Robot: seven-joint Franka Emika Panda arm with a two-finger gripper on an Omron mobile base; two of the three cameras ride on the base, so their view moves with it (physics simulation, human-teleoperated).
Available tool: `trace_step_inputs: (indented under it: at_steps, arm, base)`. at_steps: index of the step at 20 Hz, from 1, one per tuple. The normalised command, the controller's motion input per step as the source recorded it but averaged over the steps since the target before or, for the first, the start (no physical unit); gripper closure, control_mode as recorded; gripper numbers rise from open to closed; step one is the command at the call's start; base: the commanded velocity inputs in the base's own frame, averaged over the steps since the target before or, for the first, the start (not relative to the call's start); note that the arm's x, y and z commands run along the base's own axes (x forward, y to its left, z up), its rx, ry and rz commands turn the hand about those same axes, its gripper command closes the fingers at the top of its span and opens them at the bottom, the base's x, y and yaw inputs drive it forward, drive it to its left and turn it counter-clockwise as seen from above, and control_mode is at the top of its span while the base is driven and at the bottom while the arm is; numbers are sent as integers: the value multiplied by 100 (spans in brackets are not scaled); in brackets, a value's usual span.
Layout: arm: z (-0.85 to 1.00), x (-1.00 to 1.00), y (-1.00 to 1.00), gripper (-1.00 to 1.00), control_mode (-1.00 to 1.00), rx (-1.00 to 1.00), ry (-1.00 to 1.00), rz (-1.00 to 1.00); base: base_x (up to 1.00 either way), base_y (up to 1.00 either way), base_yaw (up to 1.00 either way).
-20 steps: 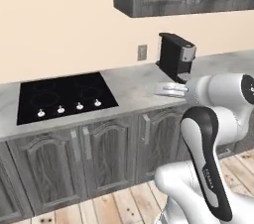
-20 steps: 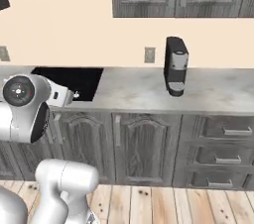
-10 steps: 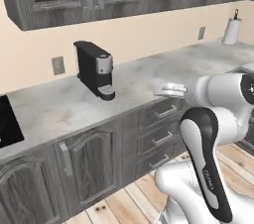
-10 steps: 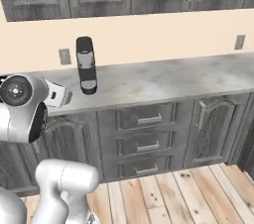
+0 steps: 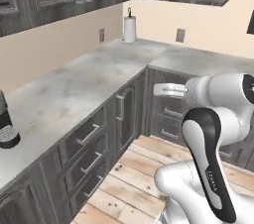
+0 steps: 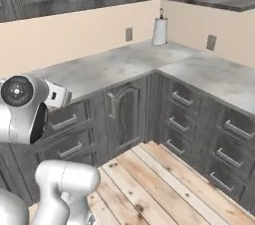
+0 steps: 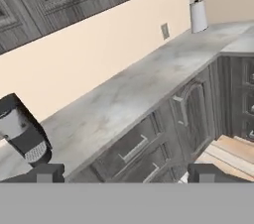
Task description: Grab the spray bottle from the cabinet, then place it next to the cutting board for sanitizing. Then grab the dish brush from the countertop next to the sink and place it next to the cutting board.
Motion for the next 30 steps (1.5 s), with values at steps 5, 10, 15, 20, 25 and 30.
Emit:
trace_step_inputs:
  at_steps: [5, 10, 15, 20, 25, 30]
  arm:
    - [0, 0, 0, -100, 100, 0, 0, 0]
    - [0, 0, 0, -100, 100, 0, 0, 0]
    - [0, 0, 0, -100, 100, 0, 0, 0]
    - [0, 0, 0, -100, 100, 0, 0, 0]
    - [0, 0, 0, -100, 100, 0, 0, 0]
    - [0, 0, 0, -100, 100, 0, 0, 0]
  base:
    - [0, -29, -86]
    - [1, -29, -85]
    - [45, -79, -61]
    - [94, -45, -43]
    - [100, 24, -13]
    - [100, -67, 33]
